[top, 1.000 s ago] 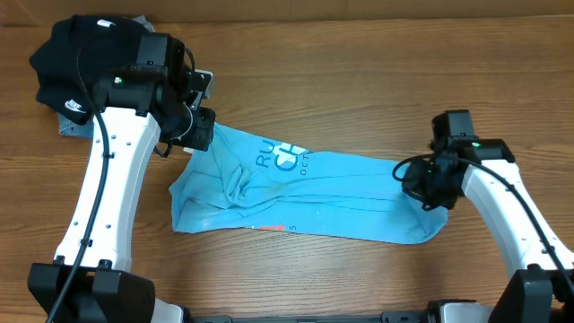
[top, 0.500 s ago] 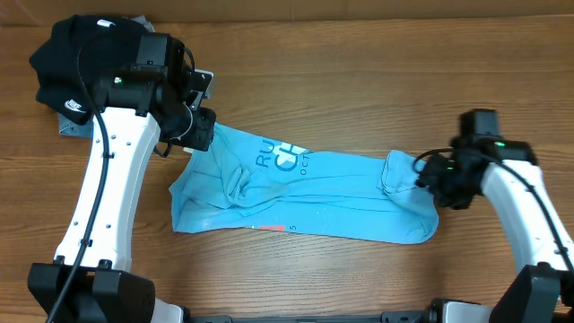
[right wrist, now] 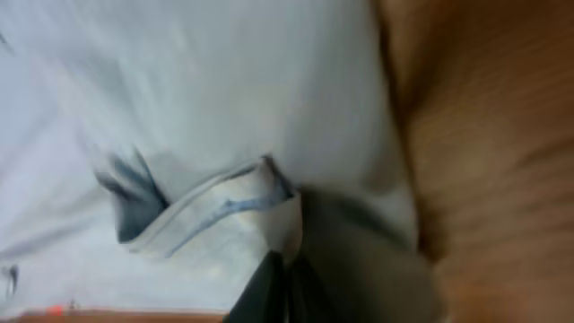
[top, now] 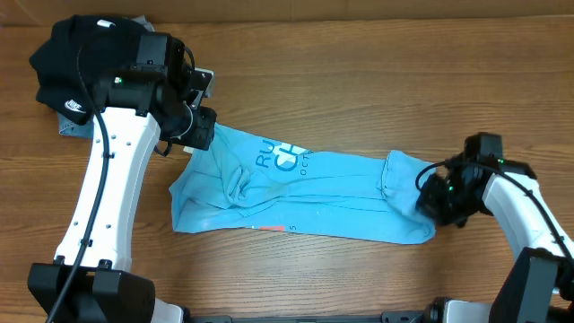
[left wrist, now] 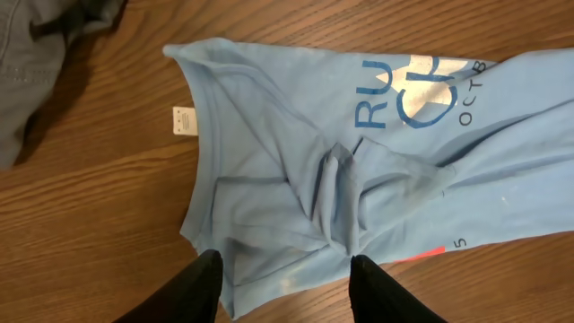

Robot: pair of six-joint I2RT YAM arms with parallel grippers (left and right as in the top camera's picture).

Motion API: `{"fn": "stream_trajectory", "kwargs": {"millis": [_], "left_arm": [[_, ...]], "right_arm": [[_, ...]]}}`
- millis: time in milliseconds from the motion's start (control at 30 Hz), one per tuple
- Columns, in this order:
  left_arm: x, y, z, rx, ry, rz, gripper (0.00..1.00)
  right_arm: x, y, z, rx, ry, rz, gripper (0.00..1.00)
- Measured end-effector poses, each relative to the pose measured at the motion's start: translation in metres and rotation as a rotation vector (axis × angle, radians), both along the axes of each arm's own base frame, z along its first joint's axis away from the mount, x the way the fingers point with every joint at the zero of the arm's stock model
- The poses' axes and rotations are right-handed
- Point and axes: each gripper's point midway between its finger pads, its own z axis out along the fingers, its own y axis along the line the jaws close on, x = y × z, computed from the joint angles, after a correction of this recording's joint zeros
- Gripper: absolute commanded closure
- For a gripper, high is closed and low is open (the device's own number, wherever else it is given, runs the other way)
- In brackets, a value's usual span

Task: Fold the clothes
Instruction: 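Fold the strip's right end leftward over itself with the right gripper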

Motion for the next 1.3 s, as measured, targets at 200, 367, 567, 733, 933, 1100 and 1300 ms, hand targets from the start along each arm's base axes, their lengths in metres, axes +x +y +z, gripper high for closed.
{"fn": "stream_trajectory", "kwargs": {"millis": [200, 367, 567, 733, 933, 1100, 1300], "left_arm": [[0.000, 0.000, 0.000, 0.000, -0.001, 0.000, 0.51], [0.004, 0.000, 0.001, -0.002, -0.017, 0.000, 0.51], [0.005, -0.001, 0.001, -0.002, -0.021, 0.000, 0.50], [0.004, 0.000, 0.001, 0.001, -0.017, 0.001, 0.48], [0.003, 0.000, 0.001, 0.001, -0.011, 0.000, 0.45], [0.003, 0.000, 0.001, 0.002, -0.011, 0.000, 0.45], [0.002, 0.000, 0.001, 0.002, -0.010, 0.000, 0.45]], "right_arm": [[-0.026, 0.023, 0.032, 0.044, -0.029, 0.090, 0.87], [-0.020, 0.018, 0.053, 0.003, -0.146, 0.075, 0.58], [0.007, 0.006, 0.052, -0.043, -0.227, 0.020, 0.52], [0.028, -0.010, 0.033, -0.093, -0.213, -0.052, 0.37], [0.024, -0.029, -0.011, -0.119, -0.060, -0.114, 0.31], [0.019, -0.027, -0.032, -0.093, 0.001, -0.051, 0.58], [0.020, -0.018, -0.035, -0.035, -0.008, 0.009, 0.96]]}}
